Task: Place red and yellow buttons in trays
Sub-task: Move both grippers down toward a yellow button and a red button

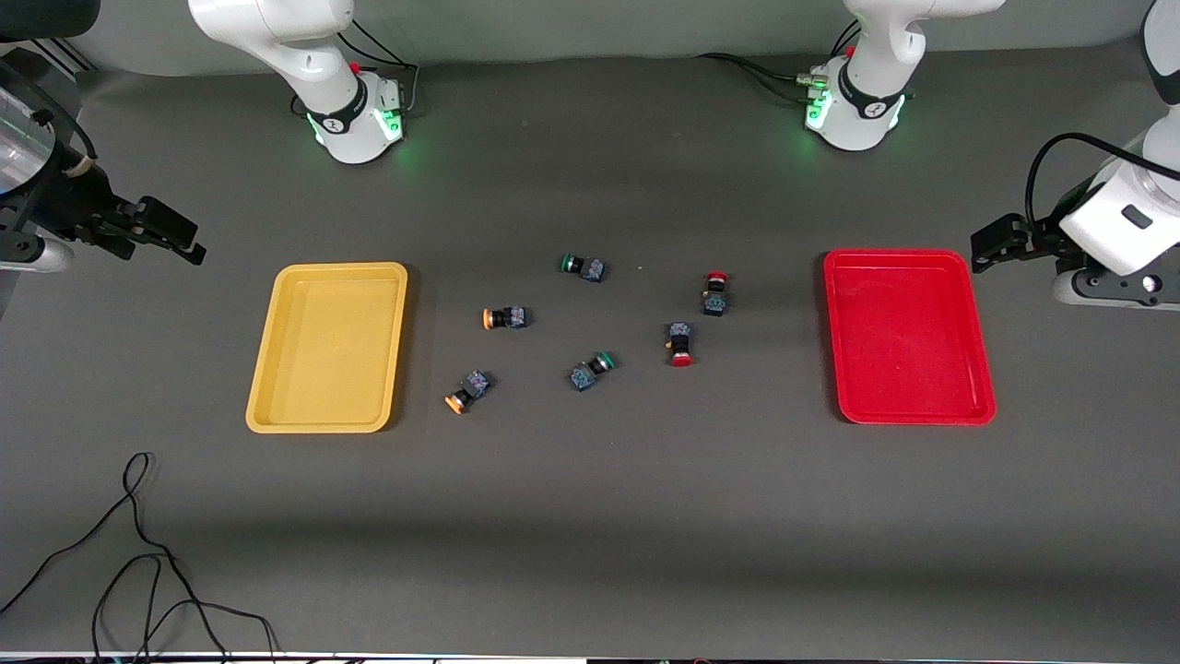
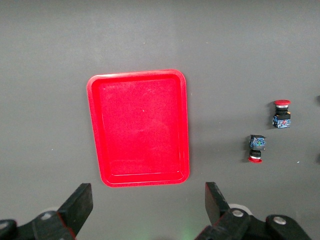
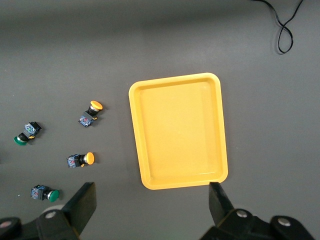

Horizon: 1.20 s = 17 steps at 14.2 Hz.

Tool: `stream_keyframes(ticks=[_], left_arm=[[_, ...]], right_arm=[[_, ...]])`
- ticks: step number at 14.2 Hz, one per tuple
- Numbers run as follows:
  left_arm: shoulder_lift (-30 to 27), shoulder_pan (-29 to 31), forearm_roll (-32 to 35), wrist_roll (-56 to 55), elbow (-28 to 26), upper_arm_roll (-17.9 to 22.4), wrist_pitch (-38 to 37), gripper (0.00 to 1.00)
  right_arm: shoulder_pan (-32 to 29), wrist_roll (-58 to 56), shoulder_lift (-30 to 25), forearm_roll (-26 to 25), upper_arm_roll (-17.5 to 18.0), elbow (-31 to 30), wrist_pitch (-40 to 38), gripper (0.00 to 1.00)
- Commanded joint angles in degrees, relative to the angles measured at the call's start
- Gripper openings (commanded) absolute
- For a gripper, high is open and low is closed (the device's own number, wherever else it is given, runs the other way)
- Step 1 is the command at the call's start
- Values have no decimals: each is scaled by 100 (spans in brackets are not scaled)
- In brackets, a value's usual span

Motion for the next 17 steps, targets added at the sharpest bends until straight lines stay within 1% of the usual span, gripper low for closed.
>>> stream_keyframes(ticks=[1,5,7,9,11,12,14,16,17], left_arm=[[-132,-99,-38,67,-125,93,63,100],[-124,-108,-20,59,-134,93,45,100],[-124,-125,-38,15,-186,93,27,100],[-132,-282,-64,-151,-449,-12,194,100],[-237,-554,-64,-668,-939,-170,517,100],[-307,-730,-73,-958,-1169,-301,720,100],[-291,-1116,-108,-1879,-1381,-626,1036,100],[-256,-1581,-204,-2566,-1601,-829,1484,100],[-238,-1836,-222,-2839,-1671,-838,1687,100]], right_arm=[[-34,-139,10,-110,22,6,-49,100],[45,1,159,-58,92,-30,-6,100],[334,684,457,-58,136,-38,143,100],[659,1141,773,-58,136,-38,389,100],[1071,2351,1116,-49,145,-82,609,100],[1352,2888,1283,-127,154,-126,749,100],[1653,3916,1792,-242,154,-135,969,100],[1916,4989,2232,-242,163,-257,1468,100],[2005,5507,2425,-181,171,-389,1837,100]])
